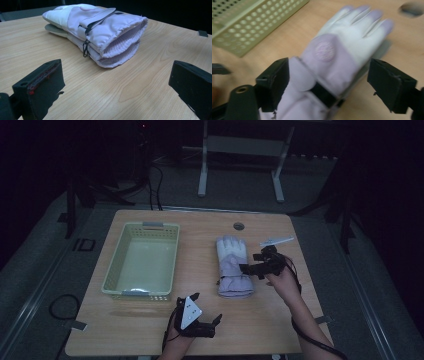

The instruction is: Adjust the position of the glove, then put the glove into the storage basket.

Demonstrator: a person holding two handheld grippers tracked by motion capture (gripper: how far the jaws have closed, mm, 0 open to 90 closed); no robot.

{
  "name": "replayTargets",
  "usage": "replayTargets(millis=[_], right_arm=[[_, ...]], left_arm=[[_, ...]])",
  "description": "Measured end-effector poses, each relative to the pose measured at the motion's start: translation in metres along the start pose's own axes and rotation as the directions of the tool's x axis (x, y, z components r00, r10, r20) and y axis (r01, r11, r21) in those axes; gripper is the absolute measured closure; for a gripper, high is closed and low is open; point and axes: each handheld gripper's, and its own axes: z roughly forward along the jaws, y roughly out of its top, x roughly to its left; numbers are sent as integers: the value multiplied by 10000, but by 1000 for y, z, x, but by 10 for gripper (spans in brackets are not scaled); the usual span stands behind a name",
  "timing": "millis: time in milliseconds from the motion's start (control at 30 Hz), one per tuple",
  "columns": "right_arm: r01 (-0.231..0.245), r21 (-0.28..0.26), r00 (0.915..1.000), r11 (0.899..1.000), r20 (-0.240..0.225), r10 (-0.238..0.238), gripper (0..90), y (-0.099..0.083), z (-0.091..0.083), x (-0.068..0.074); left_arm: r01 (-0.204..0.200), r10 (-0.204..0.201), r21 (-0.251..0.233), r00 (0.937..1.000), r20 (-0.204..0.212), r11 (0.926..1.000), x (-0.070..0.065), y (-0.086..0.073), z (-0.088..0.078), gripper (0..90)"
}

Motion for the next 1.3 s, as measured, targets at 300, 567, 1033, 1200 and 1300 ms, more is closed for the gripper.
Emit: replayTargets(millis=[300, 567, 1033, 1200, 1300], right_arm=[[878, -508, 9955, 9948, 413, -858, 146, -13, -5, 0], [1507, -825, 9808, 9851, 1375, -1386, 112, -19, -23, 4], [1265, -625, 9881, 9900, 957, -1202, 131, -41, -22, -15], [678, -712, 9957, 9952, 683, -629, 133, -48, -23, -23], [735, -528, 9928, 9959, 990, -681, 172, -48, -24, -27]], left_arm=[[413, -413, 40, 9991, -43, 9991, 4, 0, 0, 1], [604, -735, 1082, 9898, 1217, 9923, 9, 9, 7, 1], [1096, -1394, 1807, 9770, 1613, 9774, 14, 53, 19, 1], [758, -976, 1364, 9821, 1612, 9878, 23, 72, 31, 1], [1093, -1303, 1349, 9787, 1586, 9848, 35, 80, 40, 1]])
